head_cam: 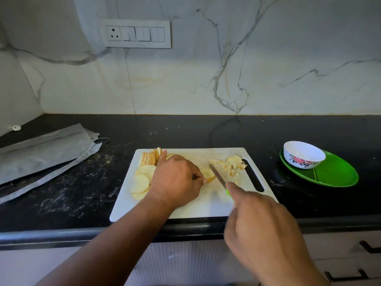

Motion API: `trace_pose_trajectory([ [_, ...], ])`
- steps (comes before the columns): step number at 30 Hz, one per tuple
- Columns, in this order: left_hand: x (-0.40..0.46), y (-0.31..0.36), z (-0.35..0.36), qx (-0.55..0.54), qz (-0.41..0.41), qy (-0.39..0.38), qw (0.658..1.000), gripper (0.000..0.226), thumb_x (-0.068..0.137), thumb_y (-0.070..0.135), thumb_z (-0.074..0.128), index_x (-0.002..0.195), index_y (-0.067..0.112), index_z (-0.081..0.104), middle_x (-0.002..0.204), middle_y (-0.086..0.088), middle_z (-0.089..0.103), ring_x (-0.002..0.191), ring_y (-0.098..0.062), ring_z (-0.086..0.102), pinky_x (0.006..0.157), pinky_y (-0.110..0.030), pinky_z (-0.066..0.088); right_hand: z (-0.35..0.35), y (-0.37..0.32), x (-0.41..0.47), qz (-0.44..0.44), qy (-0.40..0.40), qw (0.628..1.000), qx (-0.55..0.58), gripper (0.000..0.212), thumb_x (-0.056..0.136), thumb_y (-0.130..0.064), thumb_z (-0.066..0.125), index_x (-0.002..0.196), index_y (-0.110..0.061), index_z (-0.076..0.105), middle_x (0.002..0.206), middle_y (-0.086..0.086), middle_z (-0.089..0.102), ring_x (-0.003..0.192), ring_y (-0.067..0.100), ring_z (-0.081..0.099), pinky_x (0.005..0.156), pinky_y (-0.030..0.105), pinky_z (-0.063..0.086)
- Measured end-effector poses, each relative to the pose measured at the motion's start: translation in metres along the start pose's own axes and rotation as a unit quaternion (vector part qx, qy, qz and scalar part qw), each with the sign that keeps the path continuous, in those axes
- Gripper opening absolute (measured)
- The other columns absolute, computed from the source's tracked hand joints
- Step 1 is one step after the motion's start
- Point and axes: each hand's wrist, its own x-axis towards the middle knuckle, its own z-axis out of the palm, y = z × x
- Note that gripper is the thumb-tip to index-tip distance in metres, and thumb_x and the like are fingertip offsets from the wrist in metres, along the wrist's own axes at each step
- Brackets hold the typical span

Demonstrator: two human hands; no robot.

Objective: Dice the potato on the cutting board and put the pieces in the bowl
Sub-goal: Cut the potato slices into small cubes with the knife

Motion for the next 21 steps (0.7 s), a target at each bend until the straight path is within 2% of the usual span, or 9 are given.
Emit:
trace_pose_trajectory([
  [4, -0.001, 0.0, -0.002, -0.007, -0.01, -0.003, 1.0, 0.026, 0.093, 0.056, 0.061, 0.099, 0.04, 0.08, 0.1, 0.027, 0.074, 0.111, -0.005, 0.059, 0.126, -0.054, 0.016, 0.025, -0.01, 0.028, 0.02, 0.002, 1.0, 0.011, 0.06, 0.091, -0.029, 0.05, 0.15, -0.03, 0.034, 0.107, -0.007, 0.065, 0.092, 0.012, 0.062, 0.07, 0.023, 0.047],
  [9, 0.002, -0.001, -0.002, -0.005, -0.021, -0.017, 1.0, 0.024, 0.096, 0.053, 0.06, 0.1, 0.04, 0.08, 0.103, 0.026, 0.073, 0.114, -0.006, 0.056, 0.128, -0.054, 0.012, 0.027, -0.002, 0.007, 0.007, -0.031, 0.999, 0.026, 0.066, 0.092, -0.032, 0.046, 0.153, -0.034, 0.021, 0.096, -0.01, 0.058, 0.083, 0.009, 0.057, 0.067, 0.021, 0.041],
  [14, 0.004, -0.005, 0.002, -0.023, -0.018, -0.012, 0.999, 0.021, 0.096, 0.05, 0.063, 0.101, 0.04, 0.081, 0.103, 0.026, 0.073, 0.112, -0.005, 0.056, 0.128, -0.054, 0.012, -0.008, 0.005, -0.015, 0.019, -0.123, 0.991, 0.037, 0.069, 0.094, -0.038, 0.044, 0.152, -0.045, 0.008, 0.125, -0.013, 0.054, 0.113, 0.005, 0.055, 0.088, 0.018, 0.042],
  [15, 0.003, -0.005, 0.003, -0.026, -0.017, -0.009, 0.999, 0.021, 0.096, 0.05, 0.063, 0.101, 0.04, 0.081, 0.102, 0.026, 0.073, 0.111, -0.005, 0.057, 0.128, -0.054, 0.013, -0.011, 0.004, -0.014, 0.016, -0.117, 0.993, 0.027, 0.068, 0.094, -0.038, 0.043, 0.153, -0.045, 0.009, 0.124, -0.013, 0.055, 0.11, 0.004, 0.056, 0.086, 0.018, 0.042],
  [18, 0.003, -0.005, 0.002, -0.028, -0.017, -0.008, 0.999, 0.021, 0.096, 0.051, 0.063, 0.099, 0.04, 0.081, 0.1, 0.026, 0.074, 0.109, -0.004, 0.059, 0.129, -0.053, 0.011, 0.0, -0.005, 0.001, 0.008, -0.029, 1.0, -0.009, 0.064, 0.093, -0.036, 0.041, 0.153, -0.038, 0.017, 0.109, -0.009, 0.059, 0.087, 0.008, 0.054, 0.063, 0.018, 0.034],
  [21, 0.001, -0.004, 0.0, -0.028, -0.017, -0.009, 0.999, 0.022, 0.096, 0.051, 0.063, 0.099, 0.039, 0.081, 0.1, 0.025, 0.074, 0.107, -0.004, 0.061, 0.129, -0.052, 0.009, 0.025, -0.015, 0.024, 0.027, -0.01, 0.999, -0.014, 0.064, 0.092, -0.03, 0.046, 0.153, -0.032, 0.027, 0.101, -0.009, 0.062, 0.076, 0.011, 0.052, 0.06, 0.02, 0.039],
])
